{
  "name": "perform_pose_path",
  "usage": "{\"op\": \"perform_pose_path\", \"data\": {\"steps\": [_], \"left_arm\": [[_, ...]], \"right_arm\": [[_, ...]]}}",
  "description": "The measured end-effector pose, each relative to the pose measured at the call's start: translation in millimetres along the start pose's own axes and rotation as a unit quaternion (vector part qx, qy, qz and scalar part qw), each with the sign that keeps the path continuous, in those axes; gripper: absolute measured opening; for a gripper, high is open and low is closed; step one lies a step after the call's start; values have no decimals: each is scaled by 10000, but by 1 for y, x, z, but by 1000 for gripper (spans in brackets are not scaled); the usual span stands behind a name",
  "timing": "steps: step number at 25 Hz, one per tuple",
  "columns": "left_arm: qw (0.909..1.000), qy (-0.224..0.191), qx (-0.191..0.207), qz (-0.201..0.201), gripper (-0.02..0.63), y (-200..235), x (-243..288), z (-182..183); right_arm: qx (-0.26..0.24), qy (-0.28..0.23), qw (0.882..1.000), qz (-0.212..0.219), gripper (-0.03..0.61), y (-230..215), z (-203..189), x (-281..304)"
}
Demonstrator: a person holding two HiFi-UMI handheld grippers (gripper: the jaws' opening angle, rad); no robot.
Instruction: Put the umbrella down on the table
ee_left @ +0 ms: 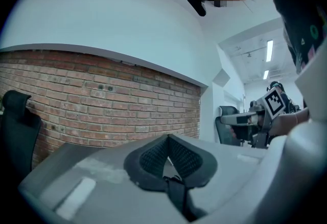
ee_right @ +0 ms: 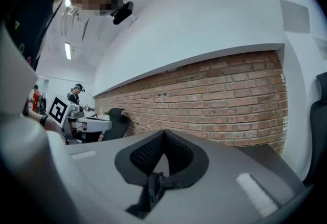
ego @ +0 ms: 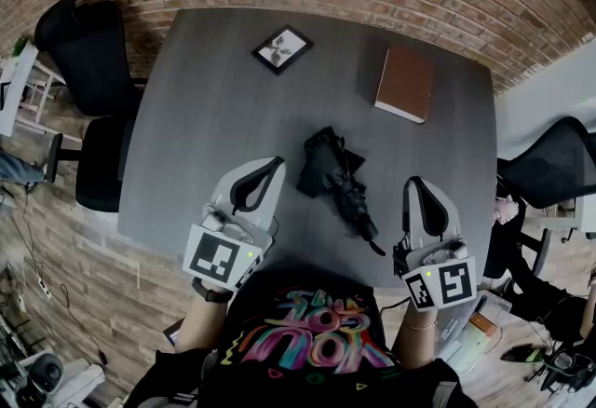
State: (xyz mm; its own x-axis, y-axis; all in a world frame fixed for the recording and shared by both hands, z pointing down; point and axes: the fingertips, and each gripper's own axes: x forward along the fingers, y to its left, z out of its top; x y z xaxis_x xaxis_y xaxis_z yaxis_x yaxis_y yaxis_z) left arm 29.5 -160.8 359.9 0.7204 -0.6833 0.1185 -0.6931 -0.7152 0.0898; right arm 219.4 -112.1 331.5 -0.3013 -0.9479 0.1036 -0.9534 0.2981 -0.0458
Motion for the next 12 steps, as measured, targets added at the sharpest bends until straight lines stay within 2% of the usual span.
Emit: {"op": "perform_pose_path", "data": {"steps": [3, 12], "left_arm": [[9998, -71, 155, -56, -2, 0, 0, 1], [9998, -45, 170, -50, -2, 0, -1, 1]], "right_arm": [[20, 52, 10000, -23, -2, 0, -3, 1], [105, 127, 9999, 3, -2, -2, -7, -1]]}}
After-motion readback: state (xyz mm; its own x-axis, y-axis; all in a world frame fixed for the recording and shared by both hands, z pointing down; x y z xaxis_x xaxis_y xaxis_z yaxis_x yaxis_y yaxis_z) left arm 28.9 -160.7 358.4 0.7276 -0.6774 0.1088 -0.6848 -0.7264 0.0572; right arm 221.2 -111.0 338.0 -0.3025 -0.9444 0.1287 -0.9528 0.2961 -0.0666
